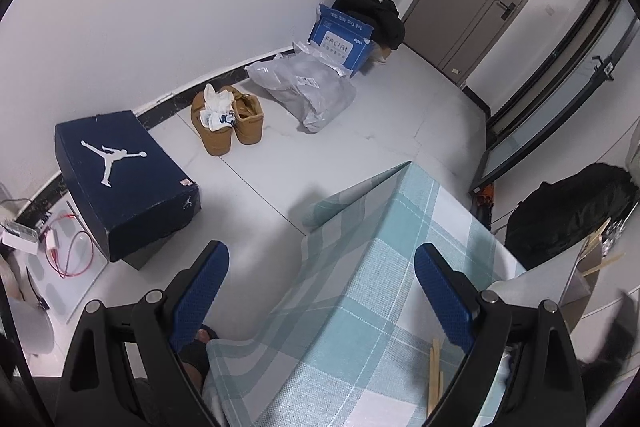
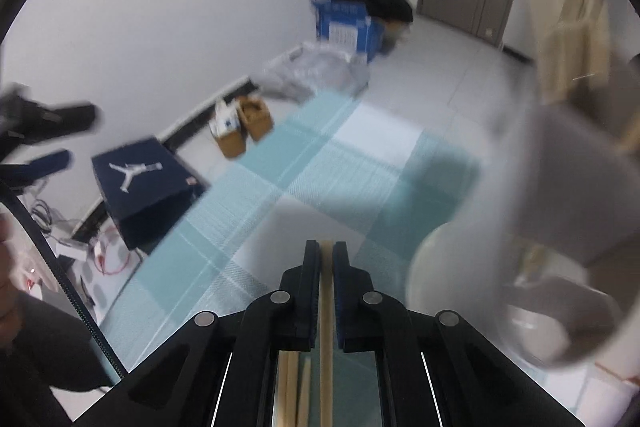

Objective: Organize utensils
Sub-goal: 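Lift a chopstick with the right gripper while the left gripper reaches the others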

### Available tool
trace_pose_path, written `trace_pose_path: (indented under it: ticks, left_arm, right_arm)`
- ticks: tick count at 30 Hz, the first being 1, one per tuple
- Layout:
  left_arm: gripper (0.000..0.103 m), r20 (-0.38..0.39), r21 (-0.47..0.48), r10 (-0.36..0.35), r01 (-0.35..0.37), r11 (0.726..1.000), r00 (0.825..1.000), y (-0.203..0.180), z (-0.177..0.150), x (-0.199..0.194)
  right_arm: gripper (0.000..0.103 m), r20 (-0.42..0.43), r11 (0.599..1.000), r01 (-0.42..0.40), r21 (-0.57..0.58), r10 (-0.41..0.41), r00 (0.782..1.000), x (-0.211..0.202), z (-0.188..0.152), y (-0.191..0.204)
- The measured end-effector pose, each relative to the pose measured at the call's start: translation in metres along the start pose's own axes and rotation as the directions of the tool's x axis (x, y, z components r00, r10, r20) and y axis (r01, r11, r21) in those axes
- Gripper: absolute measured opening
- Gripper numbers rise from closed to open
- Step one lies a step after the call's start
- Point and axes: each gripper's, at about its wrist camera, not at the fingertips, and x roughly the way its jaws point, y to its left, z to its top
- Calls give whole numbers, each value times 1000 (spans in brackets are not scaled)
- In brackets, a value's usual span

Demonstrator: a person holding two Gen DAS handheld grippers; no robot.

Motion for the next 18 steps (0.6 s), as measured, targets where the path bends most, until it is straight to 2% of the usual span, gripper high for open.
trace_pose_path:
  ticks: [5, 7, 10, 13, 15, 18]
  left_arm:
    - [92, -82, 104, -21, 29, 994, 996, -26, -24, 10]
    - [92, -122, 164, -8, 28, 986, 992, -39, -36, 14]
    - [92, -190, 281, 20, 35, 959, 982, -62, -58, 21]
    - [92, -203, 381, 64, 19, 924, 977, -79, -76, 24]
    - [92, -198, 423, 92, 0, 906, 976, -84, -83, 25]
    - [92, -224, 440, 112, -2, 898, 968, -86, -89, 32]
  right_arm:
    - [5, 131, 1000, -14, 21, 11, 991, -58, -14, -22]
    - [5, 158, 998, -35, 53, 27, 987, -73, -18, -35]
    - [5, 198, 987, -92, 132, 65, 978, -96, -27, -64]
    - [5, 231, 971, -141, 195, 95, 968, -106, -34, -87]
    - [5, 255, 959, -163, 233, 101, 962, -111, -43, -101]
    - [5, 284, 946, -191, 263, 113, 952, -115, -56, -116]
